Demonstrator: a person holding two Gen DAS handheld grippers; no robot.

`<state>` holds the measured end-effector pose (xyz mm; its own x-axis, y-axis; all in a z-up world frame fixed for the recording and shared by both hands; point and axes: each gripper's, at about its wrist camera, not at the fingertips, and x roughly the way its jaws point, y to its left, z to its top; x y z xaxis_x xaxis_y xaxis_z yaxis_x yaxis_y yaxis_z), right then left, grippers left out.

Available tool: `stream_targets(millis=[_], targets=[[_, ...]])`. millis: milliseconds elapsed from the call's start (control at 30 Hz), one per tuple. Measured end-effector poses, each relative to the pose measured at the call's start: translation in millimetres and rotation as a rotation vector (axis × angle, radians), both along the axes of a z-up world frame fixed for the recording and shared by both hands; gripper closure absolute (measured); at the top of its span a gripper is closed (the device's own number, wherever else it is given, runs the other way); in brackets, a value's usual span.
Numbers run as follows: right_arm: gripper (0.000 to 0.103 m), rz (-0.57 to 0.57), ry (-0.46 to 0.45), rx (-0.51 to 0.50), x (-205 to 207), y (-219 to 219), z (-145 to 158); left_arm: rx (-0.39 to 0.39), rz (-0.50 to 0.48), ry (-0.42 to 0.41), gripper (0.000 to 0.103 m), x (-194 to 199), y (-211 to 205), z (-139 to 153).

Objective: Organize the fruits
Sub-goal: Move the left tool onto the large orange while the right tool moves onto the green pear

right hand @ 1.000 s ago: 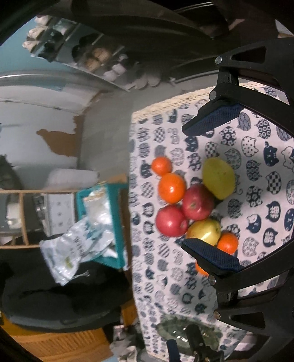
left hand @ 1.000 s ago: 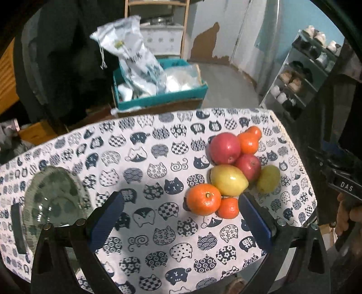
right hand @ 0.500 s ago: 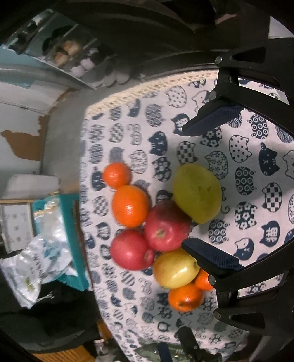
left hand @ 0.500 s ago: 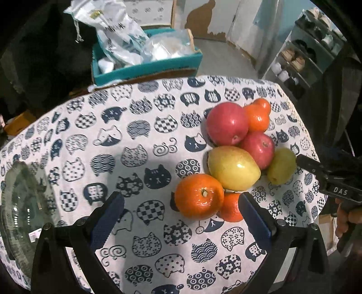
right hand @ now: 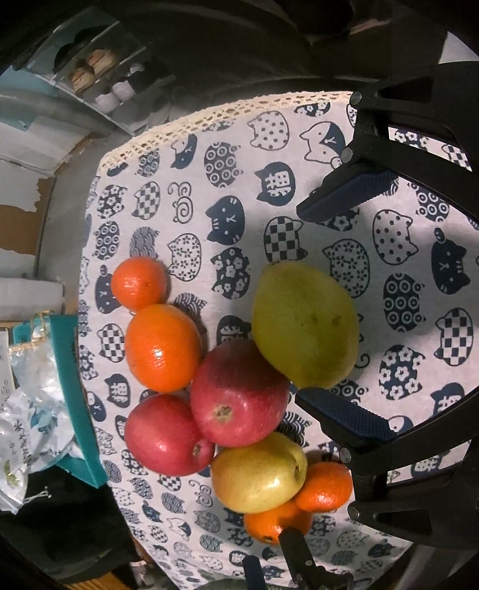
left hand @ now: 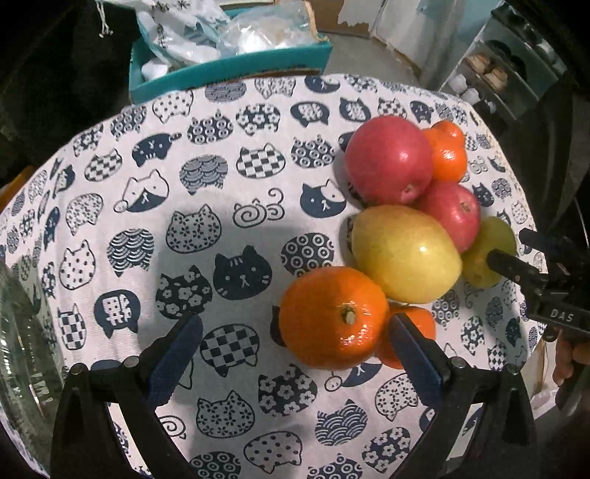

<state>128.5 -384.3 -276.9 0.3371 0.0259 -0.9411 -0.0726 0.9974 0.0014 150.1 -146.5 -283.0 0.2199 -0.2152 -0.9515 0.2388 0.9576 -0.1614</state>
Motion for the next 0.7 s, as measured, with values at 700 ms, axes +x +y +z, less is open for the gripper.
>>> stream_targets(millis=[700], targets=[[0.02, 0.036, 0.025, 0.022, 9.9, 14.9, -22.2, -0.184, -0.031, 0.088, 0.033, 9.5, -1.3, -19.2]])
